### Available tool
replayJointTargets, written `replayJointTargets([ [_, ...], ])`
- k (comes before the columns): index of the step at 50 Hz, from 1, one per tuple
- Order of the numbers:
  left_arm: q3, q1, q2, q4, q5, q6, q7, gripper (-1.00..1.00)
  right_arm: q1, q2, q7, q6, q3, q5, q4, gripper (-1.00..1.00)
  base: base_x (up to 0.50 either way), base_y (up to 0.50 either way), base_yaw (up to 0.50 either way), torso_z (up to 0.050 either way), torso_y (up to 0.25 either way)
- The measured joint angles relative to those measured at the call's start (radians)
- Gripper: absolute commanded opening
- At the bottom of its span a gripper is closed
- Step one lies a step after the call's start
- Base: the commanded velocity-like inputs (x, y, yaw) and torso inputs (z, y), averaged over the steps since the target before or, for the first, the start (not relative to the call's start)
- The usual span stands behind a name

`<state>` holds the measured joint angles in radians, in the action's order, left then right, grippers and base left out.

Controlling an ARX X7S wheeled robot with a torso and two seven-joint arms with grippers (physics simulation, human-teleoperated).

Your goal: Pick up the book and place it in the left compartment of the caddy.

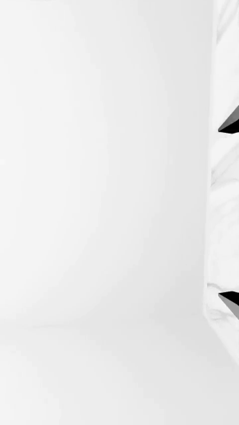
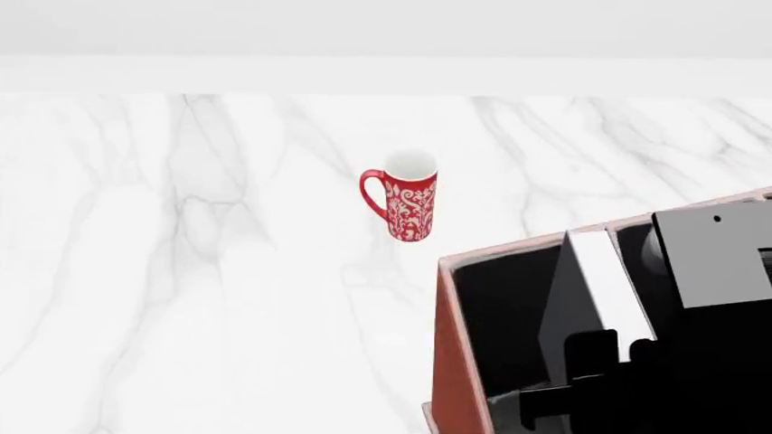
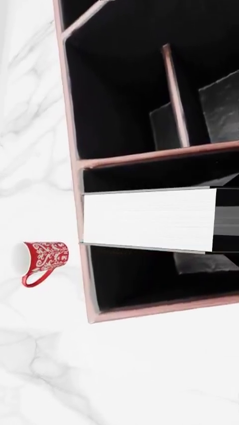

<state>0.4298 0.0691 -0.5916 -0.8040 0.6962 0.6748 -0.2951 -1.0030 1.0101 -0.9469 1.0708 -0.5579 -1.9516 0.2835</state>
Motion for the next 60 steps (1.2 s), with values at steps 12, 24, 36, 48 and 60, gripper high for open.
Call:
replayJointTargets([
  [12,0.002,-0.001,-0.002,-0.001,0.004,-0.001,-0.002,1.0,0.029,-0.024,0.037,-0.011,-0.018,0.06,-0.023,-1.0,0.0,0.0,0.0,0.0,0.002],
  [24,0.002,-0.004,-0.004,-0.002,0.007,-0.003,-0.004,1.0,0.062,-0.043,0.074,-0.027,-0.034,0.125,-0.043,-1.0,0.0,0.0,0.0,0.0,0.001],
  [36,0.003,-0.005,-0.006,-0.003,0.01,-0.005,-0.006,1.0,0.087,-0.062,0.107,-0.037,-0.056,0.183,-0.066,-1.0,0.0,0.0,0.0,0.001,0.002],
  [48,0.004,-0.008,-0.008,-0.004,0.013,-0.008,-0.008,1.0,0.106,-0.079,0.132,-0.043,-0.079,0.229,-0.085,-1.0,0.0,0.0,0.0,0.0,0.001],
  [60,0.004,-0.01,-0.011,-0.006,0.017,-0.008,-0.01,1.0,0.126,-0.09,0.161,-0.053,-0.098,0.272,-0.107,-1.0,0.0,0.0,0.0,0.0,0.002],
])
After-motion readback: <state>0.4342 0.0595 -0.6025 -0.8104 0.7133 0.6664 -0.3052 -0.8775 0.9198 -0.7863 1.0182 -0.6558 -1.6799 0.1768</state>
